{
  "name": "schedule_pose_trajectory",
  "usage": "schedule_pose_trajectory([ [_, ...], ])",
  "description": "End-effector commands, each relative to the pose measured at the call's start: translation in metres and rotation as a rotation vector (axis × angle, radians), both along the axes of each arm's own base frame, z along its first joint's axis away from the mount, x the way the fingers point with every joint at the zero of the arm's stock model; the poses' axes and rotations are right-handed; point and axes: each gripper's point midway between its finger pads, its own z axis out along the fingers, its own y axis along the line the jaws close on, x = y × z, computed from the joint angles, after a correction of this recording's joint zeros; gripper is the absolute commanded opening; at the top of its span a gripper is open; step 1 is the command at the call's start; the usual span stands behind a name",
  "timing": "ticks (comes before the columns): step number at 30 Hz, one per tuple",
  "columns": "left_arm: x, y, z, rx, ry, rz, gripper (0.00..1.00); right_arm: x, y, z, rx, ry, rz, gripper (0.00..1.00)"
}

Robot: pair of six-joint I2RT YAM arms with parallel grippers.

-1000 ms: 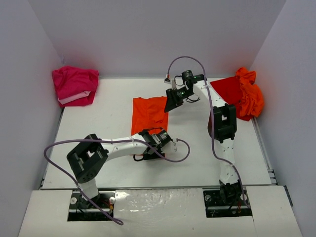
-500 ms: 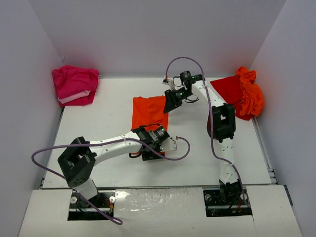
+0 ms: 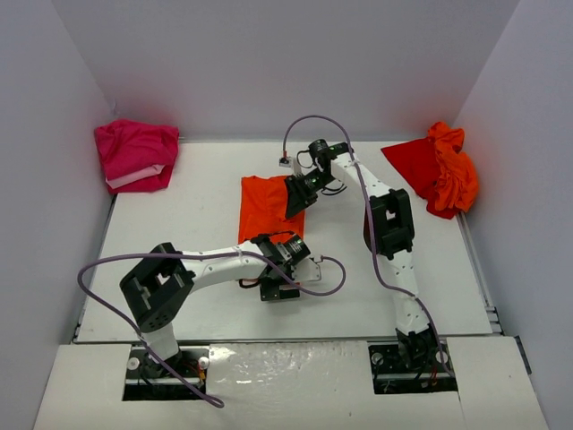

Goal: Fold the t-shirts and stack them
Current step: Grab one side of the 2/3 rectangular tshirt with left arm

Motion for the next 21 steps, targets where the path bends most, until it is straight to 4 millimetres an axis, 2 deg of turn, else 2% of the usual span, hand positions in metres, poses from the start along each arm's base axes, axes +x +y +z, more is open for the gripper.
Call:
schedule_pose_trajectory([
  [1,0.012,-0.013,0.001,-0.028,-0.054,-0.006,0.92,-0.004,0.003,0.02,0.039,-0.014,0.023,0.29],
  [13,0.03,-0.01,-0.017,0.031,-0.131,0.016,0.92,-0.013,0.007,0.009,0.029,0.008,0.058,0.29],
  [21,0.028,-0.01,-0.039,0.068,-0.095,-0.003,0.89,-0.019,0.011,0.007,0.026,0.017,0.075,0.29],
])
